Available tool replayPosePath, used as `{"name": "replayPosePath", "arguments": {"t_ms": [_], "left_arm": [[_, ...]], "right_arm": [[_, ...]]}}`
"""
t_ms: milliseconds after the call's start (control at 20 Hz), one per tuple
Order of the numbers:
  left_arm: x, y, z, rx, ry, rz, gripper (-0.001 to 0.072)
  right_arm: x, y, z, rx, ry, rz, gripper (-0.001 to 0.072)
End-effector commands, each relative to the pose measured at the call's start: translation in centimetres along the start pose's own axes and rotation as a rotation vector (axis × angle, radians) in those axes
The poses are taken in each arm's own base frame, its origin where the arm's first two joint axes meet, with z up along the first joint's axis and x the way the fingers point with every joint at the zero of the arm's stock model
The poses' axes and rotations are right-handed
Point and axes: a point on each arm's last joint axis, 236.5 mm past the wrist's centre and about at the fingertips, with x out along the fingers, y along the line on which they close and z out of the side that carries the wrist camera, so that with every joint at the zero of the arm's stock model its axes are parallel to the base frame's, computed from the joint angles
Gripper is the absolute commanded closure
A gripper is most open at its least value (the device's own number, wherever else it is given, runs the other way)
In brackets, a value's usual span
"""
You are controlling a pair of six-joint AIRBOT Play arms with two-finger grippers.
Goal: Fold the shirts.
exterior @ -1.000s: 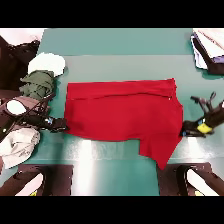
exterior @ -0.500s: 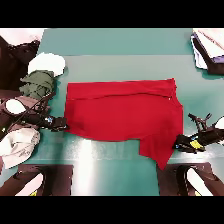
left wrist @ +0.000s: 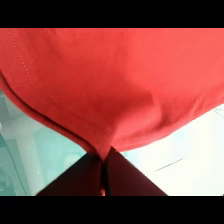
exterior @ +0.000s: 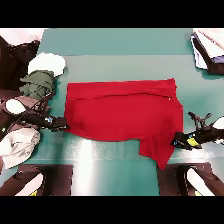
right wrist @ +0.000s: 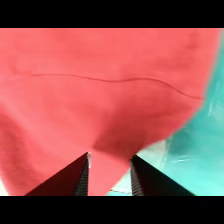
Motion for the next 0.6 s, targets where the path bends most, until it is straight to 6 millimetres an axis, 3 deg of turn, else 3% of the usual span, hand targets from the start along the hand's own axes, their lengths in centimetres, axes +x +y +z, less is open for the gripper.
{"name": "replayPosePath", "arguments": {"t_ms": [0,100,200,350,550], "left_arm": [[0.0,0.0,-0.1,0.001,0.002,0.0,0.0683],[-0.1,0.0,-0.1,0.003,0.005,0.0,0.0683],[-0.7,-0.4,-0.3,0.026,0.026,0.0,0.0684],[-3.7,-2.2,1.0,0.092,-0.028,-0.004,0.0684],[-8.4,-4.5,5.1,0.175,-0.232,0.011,0.0683]], "right_arm": [[1.3,0.4,-0.3,-0.035,0.055,-0.013,0.0475],[1.3,0.7,-1.0,-0.074,0.078,-0.026,0.0681],[0.1,1.2,-1.7,-0.102,0.064,-0.025,0.0697],[-4.3,1.9,-1.8,-0.122,-0.025,-0.038,0.0698],[-12.1,3.7,2.6,-0.149,-0.341,-0.032,0.0699]]}}
